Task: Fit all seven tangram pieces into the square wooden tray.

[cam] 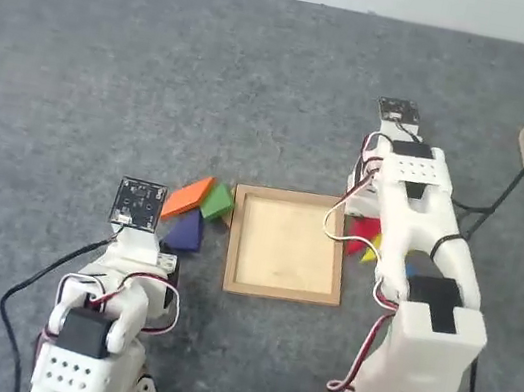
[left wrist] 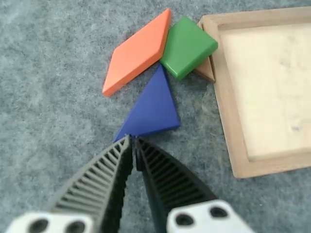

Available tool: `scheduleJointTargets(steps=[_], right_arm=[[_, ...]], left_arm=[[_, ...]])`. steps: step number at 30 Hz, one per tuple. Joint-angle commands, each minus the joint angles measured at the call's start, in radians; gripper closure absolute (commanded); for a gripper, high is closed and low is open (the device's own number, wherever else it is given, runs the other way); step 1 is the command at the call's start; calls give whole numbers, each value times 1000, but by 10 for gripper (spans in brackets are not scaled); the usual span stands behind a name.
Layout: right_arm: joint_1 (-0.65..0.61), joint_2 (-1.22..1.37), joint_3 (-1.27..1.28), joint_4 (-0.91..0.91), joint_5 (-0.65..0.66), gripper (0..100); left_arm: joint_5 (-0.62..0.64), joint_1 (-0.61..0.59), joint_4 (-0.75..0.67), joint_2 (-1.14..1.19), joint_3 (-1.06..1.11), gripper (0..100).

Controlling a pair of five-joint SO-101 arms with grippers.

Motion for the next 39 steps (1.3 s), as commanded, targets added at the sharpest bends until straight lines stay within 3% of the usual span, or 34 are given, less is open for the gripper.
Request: scheduleJointTargets(steps=[1, 11, 19, 30, 36, 39], right_arm=[[5, 24, -26, -25, -12, 857], [7, -42, -25, -15, -12, 863], [-4, -137, -20, -5, -8, 969], [-150, -130, -20, -1, -3, 966], [-151, -93, -20, -8, -3, 873], [-153, -36, -25, -27, -3, 924]], left_arm=[[-3, -3, 5, -15, -8, 987], [-3, -3, 5, -15, -8, 987], [-3, -3, 5, -15, -8, 987], [-3, -3, 5, -15, -8, 987], [-3, -3, 5, -15, -8, 987], [-3, -3, 5, -15, -8, 987]])
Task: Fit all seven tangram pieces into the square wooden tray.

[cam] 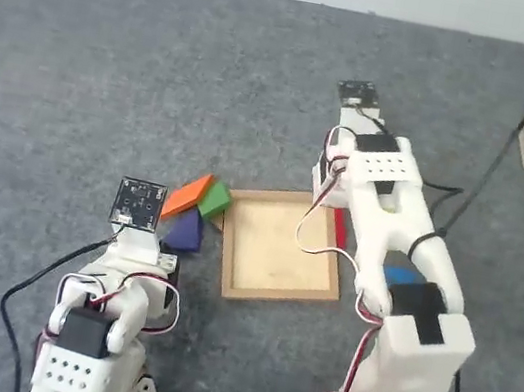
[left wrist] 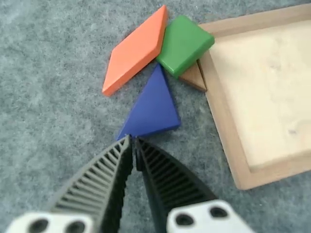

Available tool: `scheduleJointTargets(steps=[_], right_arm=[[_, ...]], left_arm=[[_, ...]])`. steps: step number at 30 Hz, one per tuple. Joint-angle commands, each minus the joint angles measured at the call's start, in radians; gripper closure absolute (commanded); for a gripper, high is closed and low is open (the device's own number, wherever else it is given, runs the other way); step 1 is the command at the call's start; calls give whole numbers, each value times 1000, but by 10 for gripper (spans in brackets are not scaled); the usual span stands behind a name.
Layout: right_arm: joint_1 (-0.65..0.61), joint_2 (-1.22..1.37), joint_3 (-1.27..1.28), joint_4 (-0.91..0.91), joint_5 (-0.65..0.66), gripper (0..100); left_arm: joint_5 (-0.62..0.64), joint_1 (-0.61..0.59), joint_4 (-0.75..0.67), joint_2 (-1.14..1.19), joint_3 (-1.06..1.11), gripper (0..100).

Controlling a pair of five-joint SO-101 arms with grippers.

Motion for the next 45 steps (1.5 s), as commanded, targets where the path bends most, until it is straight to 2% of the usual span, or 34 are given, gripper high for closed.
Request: scheduleJointTargets(steps=[1, 2, 5, 10, 15, 19, 24, 26, 29, 33, 45], right_arm=[[-5, 28, -15, -35, -5, 958], [1, 42, -17, -47, -5, 991], [48, 24, -34, -36, -11, 991], [87, -139, -84, 110, -14, 992], [-36, -288, -78, 203, -17, 992], [-157, -338, -34, 196, -46, 992], [-242, -306, 109, -10, -54, 992], [-282, -283, 140, -70, -106, 992], [-334, -260, 137, -96, -178, 990], [-409, -223, 112, -94, -186, 989], [-437, -137, 106, -65, -245, 987]], left_arm=[[-3, -3, 5, -15, -8, 987], [-3, -3, 5, -15, -8, 987], [-3, -3, 5, -15, -8, 987], [-3, -3, 5, -15, -8, 987], [-3, -3, 5, -15, -8, 987], [-3, -3, 5, -15, -8, 987], [-3, -3, 5, -15, -8, 987], [-3, -3, 5, -15, -8, 987], [-3, -3, 5, -15, -8, 987], [-3, -3, 5, -15, -8, 987], [-3, -3, 5, -15, -8, 987]])
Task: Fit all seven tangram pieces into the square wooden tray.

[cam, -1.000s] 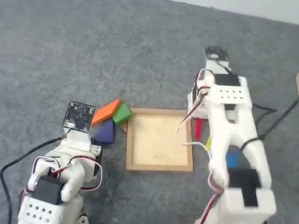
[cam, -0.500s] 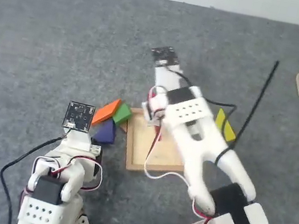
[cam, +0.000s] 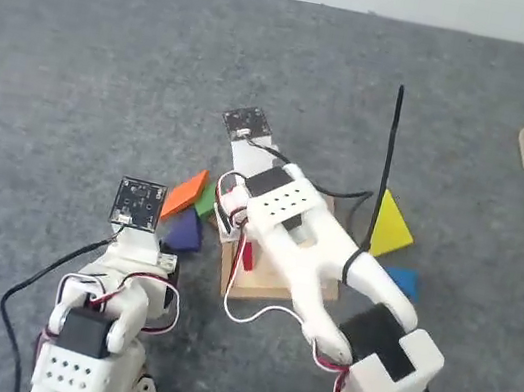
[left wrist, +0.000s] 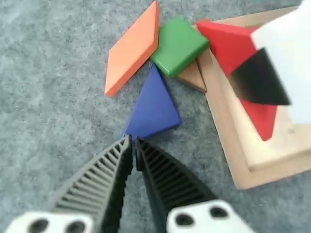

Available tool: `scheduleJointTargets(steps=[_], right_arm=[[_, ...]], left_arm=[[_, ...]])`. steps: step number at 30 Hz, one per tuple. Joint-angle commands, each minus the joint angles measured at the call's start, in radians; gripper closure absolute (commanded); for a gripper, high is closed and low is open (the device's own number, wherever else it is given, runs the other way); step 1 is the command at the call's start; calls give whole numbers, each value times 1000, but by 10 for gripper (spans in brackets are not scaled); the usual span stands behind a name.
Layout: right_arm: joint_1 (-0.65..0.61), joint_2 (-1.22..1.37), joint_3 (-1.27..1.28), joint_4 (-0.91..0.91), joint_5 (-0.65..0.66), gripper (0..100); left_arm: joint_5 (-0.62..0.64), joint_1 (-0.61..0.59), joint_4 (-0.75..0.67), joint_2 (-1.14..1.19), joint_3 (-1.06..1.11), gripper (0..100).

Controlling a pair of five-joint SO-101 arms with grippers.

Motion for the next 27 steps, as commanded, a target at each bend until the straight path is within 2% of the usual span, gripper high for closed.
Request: scheduleJointTargets(steps=[1, 8, 12, 20, 27], right_arm=[[-12, -16, -44, 12, -14, 978], [-53, -10, -44, 38, -15, 812], [-56, -15, -44, 38, -15, 808], [54, -39, -44, 39, -15, 808], [62, -76, -43, 65, -15, 808]], left_arm=[[-3, -2, 5, -15, -8, 987], [-3, -2, 5, -15, -8, 987], [-3, -2, 5, -15, -8, 987], [-3, -2, 5, -15, -8, 987], [-3, -2, 5, -15, -8, 987]])
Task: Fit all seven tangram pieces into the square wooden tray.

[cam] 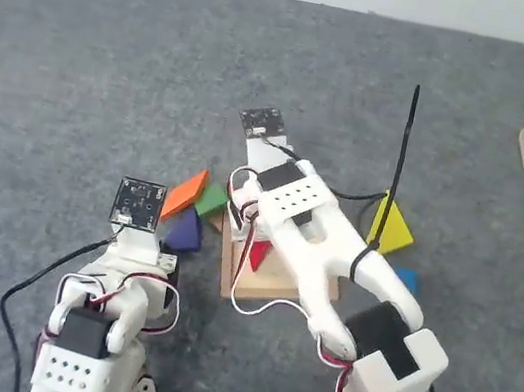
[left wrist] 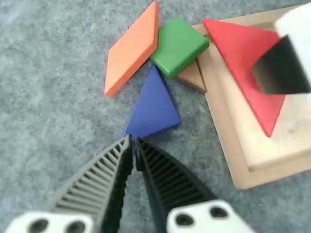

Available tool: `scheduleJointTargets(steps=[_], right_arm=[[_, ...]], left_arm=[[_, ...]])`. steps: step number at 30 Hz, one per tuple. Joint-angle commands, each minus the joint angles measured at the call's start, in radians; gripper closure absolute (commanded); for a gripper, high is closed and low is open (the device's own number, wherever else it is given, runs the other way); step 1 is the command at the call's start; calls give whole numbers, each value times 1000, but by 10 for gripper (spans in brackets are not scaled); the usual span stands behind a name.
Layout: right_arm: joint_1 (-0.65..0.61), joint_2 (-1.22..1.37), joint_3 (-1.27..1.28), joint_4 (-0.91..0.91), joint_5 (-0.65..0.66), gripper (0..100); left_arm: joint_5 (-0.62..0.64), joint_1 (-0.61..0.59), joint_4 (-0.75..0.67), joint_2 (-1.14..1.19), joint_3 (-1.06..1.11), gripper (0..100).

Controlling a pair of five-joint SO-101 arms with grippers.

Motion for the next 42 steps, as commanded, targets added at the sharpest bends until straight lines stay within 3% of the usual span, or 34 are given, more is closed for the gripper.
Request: scheduleJointTargets(steps=[1, 10, 16, 24, 35, 42], right_arm=[[15, -76, -41, 15, -9, 808], [65, -81, -44, -44, 0, 809], [165, -71, -31, -186, 109, 809], [171, -33, 68, -400, 249, 928], [168, -74, 91, -206, 276, 982], [73, -74, 117, -165, 325, 981]], left_arm=[[-3, -3, 5, -15, -8, 987], [-3, -3, 5, -15, -8, 987], [-3, -3, 5, -15, -8, 987], [-3, -3, 5, -15, -8, 987], [-3, -3, 5, -15, -8, 987], [-3, -3, 5, -15, -8, 987]])
